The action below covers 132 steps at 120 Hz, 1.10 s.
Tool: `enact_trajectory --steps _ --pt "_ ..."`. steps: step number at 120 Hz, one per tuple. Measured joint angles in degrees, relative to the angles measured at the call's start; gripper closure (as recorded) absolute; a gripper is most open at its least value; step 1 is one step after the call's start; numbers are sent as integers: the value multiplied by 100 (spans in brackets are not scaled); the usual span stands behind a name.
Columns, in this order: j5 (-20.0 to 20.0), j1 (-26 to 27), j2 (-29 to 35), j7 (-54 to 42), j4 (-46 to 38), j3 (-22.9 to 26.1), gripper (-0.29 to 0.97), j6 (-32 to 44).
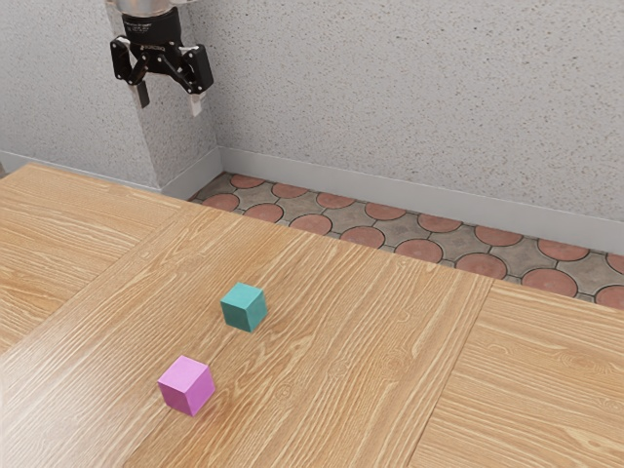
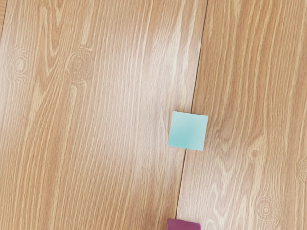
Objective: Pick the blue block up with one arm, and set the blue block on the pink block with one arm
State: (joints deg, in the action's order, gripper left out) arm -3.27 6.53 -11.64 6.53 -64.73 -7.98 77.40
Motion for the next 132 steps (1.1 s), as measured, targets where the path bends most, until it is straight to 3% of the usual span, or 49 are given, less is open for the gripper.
enact_trajectory --steps 22,36,47,64,81,106,132 --pt "113 -2 162 12 195 -57 0 -23" --pt "86 -24 633 17 521 638 0 -33" --pt "-62 101 -38 29 466 812 0 8" --pt "-264 4 -1129 41 447 502 0 148" --pt "-217 -83 -2106 28 641 269 0 188" --pt "-143 -168 -2621 -25 513 108 0 211" --pt "-10 -332 -3773 -274 1375 8 0 347"
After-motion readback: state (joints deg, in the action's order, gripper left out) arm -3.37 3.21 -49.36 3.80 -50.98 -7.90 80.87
